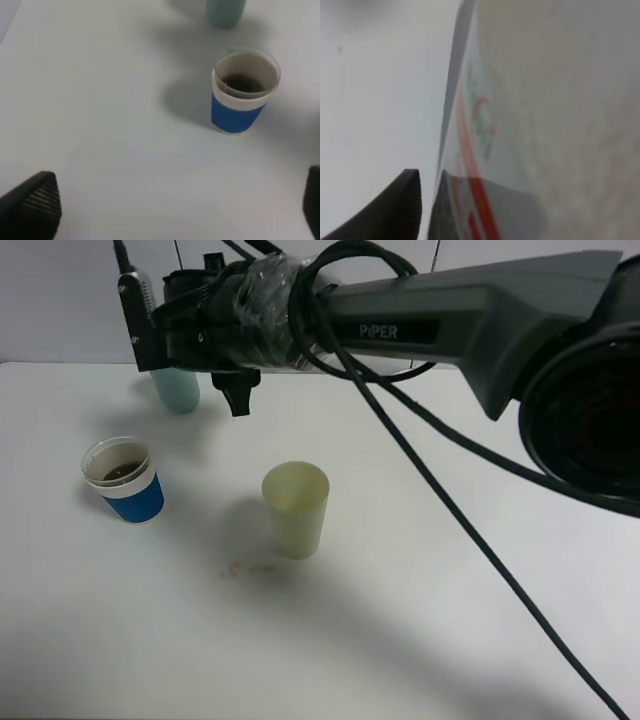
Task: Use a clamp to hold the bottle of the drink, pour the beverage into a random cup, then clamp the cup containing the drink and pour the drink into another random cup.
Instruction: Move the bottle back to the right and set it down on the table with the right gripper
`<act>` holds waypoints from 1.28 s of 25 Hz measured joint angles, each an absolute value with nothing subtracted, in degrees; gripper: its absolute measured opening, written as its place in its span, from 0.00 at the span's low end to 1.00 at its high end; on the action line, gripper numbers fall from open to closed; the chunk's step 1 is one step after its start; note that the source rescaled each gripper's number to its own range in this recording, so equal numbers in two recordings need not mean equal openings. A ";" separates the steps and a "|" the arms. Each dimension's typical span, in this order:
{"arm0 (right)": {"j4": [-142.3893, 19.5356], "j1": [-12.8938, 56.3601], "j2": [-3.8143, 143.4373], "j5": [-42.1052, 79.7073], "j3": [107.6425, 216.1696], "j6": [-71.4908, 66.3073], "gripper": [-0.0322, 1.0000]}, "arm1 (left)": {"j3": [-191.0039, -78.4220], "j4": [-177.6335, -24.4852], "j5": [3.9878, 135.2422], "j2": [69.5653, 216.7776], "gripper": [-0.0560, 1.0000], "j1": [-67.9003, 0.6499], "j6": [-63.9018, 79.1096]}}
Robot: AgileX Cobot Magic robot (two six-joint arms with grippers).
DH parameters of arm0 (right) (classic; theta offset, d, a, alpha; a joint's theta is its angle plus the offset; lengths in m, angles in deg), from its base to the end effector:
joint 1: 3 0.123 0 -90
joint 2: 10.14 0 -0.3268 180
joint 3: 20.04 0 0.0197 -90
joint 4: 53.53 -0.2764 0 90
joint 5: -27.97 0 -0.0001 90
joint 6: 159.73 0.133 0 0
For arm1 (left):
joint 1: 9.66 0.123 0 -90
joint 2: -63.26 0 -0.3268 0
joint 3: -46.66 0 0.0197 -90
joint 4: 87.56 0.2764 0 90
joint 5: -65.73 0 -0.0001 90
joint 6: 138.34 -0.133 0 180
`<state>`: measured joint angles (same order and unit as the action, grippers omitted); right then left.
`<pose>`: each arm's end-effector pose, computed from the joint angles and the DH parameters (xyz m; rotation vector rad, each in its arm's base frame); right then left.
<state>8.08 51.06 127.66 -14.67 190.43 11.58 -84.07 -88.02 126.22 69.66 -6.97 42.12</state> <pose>0.4119 0.4331 0.2089 -1.7066 1.4497 -0.8032 0.0117 -0.0004 0.2729 -0.0553 2.0266 0.0150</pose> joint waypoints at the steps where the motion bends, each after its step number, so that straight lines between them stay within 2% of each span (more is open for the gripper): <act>1: 7.83 50.41 127.24 -14.67 190.43 13.56 0.04 | -84.07 -88.02 126.22 69.66 0.93 -6.97 42.12; 9: 6.75 46.53 123.94 -14.63 190.43 30.98 0.04 | -84.07 -88.02 126.22 69.66 0.93 -6.97 42.12; 14: 0.27 43.92 122.76 -14.66 190.43 36.44 0.04 | -84.07 -88.02 126.22 69.66 0.93 -6.97 42.12; 26: -18.41 38.68 122.56 -6.66 189.73 34.29 0.04 | -84.07 -88.02 126.22 69.66 0.93 -6.97 42.12; 32: -23.24 35.08 120.46 1.99 179.28 31.74 0.04 | -84.07 -88.02 126.22 69.66 0.93 -6.97 42.12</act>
<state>-23.24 35.08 120.46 1.99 179.28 31.74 -84.07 -88.02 126.22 69.66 -6.97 42.12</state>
